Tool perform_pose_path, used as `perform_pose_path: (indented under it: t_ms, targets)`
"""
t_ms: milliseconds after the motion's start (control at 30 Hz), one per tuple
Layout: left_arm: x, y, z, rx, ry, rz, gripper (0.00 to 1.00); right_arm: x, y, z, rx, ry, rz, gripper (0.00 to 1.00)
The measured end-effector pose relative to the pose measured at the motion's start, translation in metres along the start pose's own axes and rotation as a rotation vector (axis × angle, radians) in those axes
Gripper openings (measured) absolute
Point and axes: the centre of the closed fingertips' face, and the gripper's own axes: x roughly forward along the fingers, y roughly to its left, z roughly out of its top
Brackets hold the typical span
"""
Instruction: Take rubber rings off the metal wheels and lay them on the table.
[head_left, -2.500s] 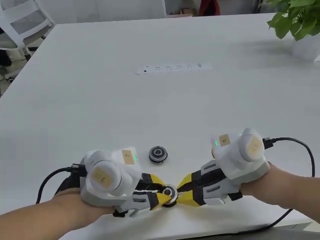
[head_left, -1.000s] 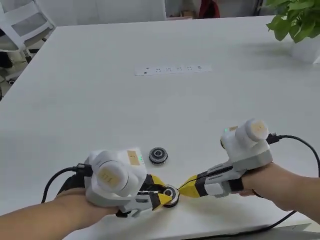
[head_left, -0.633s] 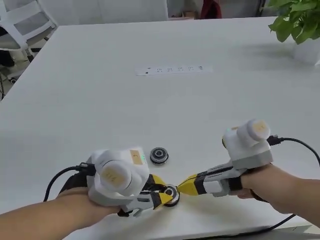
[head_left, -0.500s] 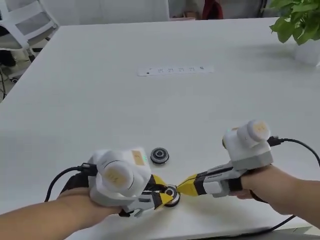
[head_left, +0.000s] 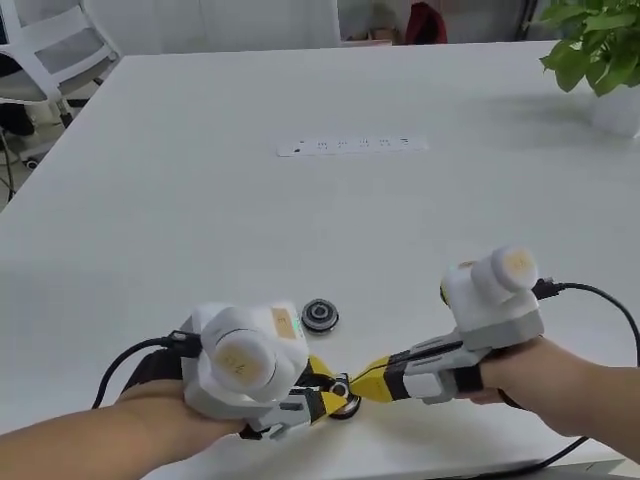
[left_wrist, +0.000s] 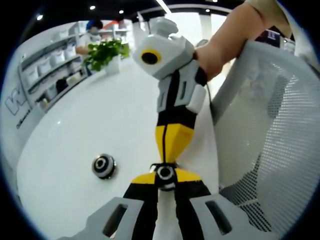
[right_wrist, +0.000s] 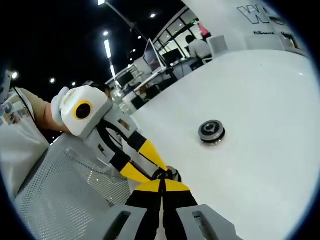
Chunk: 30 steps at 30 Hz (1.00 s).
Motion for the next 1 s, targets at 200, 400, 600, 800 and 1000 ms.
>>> perform_pose_path:
  t_ms: [200, 400, 600, 800, 1000]
  targets:
    - [0.000, -0.001, 0.000, 0.009, 0.003, -0.004, 0.11, 0.000, 0.002, -0.001, 0.001, 0.002, 0.012, 0.00]
    - [-0.001, -0.002, 0.000, 0.009, 0.002, -0.003, 0.11, 0.005, 0.016, 0.002, -0.071, 0.013, 0.053, 0.00]
    - [-0.001, -0.001, 0.000, 0.008, -0.006, -0.006, 0.11, 0.000, 0.008, -0.001, -0.025, 0.001, 0.043, 0.00]
    - [-0.001, -0.001, 0.001, 0.007, -0.013, -0.014, 0.12, -0.001, 0.005, -0.002, -0.045, -0.004, 0.033, 0.00]
    - [0.000, 0.000, 0.001, -0.007, -0.025, -0.021, 0.13, -0.002, 0.005, -0.002, -0.054, -0.005, 0.032, 0.00]
